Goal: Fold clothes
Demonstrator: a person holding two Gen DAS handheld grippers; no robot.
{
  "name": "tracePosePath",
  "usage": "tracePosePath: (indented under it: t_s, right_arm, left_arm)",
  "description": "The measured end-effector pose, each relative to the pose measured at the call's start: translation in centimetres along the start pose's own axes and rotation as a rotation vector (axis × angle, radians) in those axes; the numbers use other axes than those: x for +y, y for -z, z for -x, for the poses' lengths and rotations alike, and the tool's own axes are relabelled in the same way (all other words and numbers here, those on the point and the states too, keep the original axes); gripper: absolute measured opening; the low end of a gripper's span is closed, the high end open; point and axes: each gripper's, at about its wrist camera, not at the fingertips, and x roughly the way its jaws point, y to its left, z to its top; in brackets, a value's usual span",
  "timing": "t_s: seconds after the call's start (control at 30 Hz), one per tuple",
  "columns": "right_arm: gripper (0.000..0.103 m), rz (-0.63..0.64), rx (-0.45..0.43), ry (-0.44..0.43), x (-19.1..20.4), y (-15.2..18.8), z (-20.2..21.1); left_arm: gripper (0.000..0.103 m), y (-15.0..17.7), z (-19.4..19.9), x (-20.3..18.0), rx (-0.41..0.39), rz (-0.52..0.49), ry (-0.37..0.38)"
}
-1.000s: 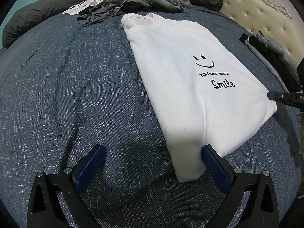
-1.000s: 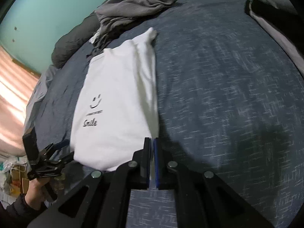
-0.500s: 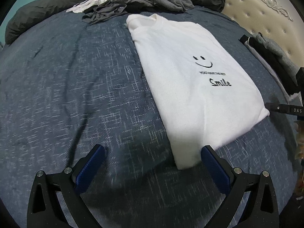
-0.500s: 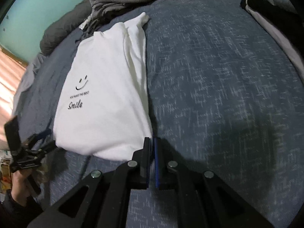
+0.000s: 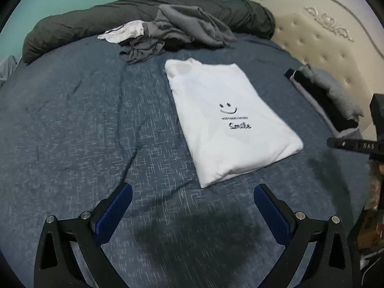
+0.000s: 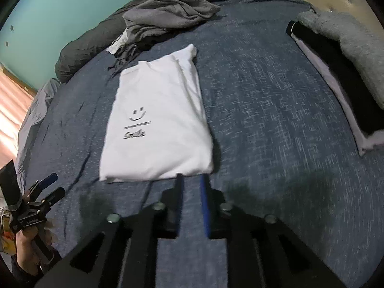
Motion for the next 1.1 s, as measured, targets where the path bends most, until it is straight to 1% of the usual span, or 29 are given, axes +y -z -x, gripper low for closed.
tracePosePath:
  t_s: [0.07, 0.17, 0.23, 0.4, 0.53, 0.6, 0.87, 1.1]
  right_arm:
    - [0.018, -0.012, -0.007, -0.008, 0.8, 0.5, 0.5]
    - [0.023, -0.014, -0.007, 0.005, 2.1, 1.1, 0.9]
    - [0.031, -0.010, -0.009, 0.003, 2.7, 1.2, 0.9]
    - [0.040, -0.028, -0.021, -0.023, 2.9, 1.1, 0.2]
    - [0.041, 0.041, -0.010, 0.008, 2.7, 0.2, -1.1]
    - [0.041, 0.041, -0.008, -0.006, 2.0, -0.6, -1.7]
    - [0.041, 0.051, 0.004, -0.041, -0.5, -3.3, -4.3]
    - [0.041, 0.067, 0.047, -0.045, -1.7, -4.1, -7.4]
  left_arm:
    - [0.103, 0.3, 1.1, 0.1, 0.005, 0.028, 0.027]
    - [0.103, 0.4, 1.9, 0.5, -0.001, 0.073, 0.051]
    - [0.103, 0.4, 1.8, 0.7, -0.007, 0.088, 0.046]
    - [0.103, 0.0, -0.3, 1.1, 0.011, 0.106, 0.024]
    - [0.103, -0.6, -2.8, 0.7, 0.040, 0.118, 0.014]
    - [0.103, -1.0, -4.2, 0.5, 0.054, 0.132, 0.000]
    - [0.103, -2.8, -8.7, 0.9, 0.103, 0.191, -0.005]
    - [0.103, -3.0, -11.3, 0.8, 0.134, 0.222, 0.018]
